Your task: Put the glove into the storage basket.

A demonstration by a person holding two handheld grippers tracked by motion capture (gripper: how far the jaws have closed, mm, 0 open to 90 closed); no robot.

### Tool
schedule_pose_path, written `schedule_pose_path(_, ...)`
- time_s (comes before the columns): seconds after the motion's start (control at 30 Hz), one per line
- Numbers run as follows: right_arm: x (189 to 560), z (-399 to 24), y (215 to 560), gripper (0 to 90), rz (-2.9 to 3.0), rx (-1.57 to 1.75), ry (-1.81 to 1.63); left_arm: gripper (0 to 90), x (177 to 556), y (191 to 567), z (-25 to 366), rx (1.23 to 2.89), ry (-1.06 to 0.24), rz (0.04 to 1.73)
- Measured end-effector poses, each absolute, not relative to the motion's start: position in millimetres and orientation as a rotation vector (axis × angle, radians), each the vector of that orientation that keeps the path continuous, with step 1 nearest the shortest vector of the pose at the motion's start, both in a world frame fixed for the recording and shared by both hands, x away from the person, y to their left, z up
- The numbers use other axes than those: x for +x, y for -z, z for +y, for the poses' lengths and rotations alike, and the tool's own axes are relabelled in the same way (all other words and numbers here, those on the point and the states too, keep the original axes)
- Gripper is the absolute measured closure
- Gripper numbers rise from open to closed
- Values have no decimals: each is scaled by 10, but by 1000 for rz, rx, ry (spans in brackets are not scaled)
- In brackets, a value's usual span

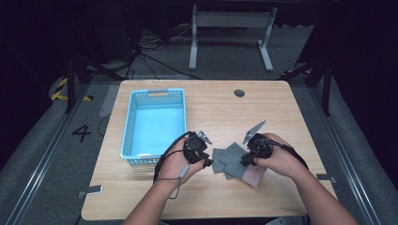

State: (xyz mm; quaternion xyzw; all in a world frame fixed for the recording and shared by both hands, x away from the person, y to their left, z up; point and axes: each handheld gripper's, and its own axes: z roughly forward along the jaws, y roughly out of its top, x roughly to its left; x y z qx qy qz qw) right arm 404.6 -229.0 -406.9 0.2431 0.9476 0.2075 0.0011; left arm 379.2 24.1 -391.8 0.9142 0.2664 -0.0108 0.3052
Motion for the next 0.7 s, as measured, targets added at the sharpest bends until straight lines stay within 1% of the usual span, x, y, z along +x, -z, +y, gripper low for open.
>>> schedule_pose_path(0.03,4020,-2324,4063,685,2946,813,-707,678,3799,3938,213,2447,21,693)
schedule_pose_path(0.1,3985,-2375,4031,650,2908,846,-758,665,3812,3953,186,2470,19,680)
schedule_pose_path(0.17,3943,-2440,3989,639,2876,866,-807,657,3819,3965,152,2469,29,687)
schedule_pose_path(0.33,3863,-2556,3913,635,2822,889,-835,654,3849,3996,76,2489,31,664)
schedule_pose_path(0.4,3841,-2605,3895,635,2809,909,-837,684,3860,4009,49,2495,14,677)
schedule_pose_path(0.43,3822,-2661,3893,637,2799,923,-828,690,3878,4025,21,2504,-36,691)
schedule_pose_path(0.5,3793,-2711,3899,637,2795,945,-824,702,3892,4038,3,2505,-34,689)
schedule_pose_path(0.57,3766,-2771,3909,630,2794,962,-811,694,3899,4044,-7,2505,-25,683)
schedule_pose_path(0.63,3742,-2842,3923,624,2784,998,-788,698,3911,4055,-43,2516,19,670)
schedule_pose_path(0.7,3722,-2928,3939,622,2797,1022,-771,729,3922,4073,-67,2528,28,675)
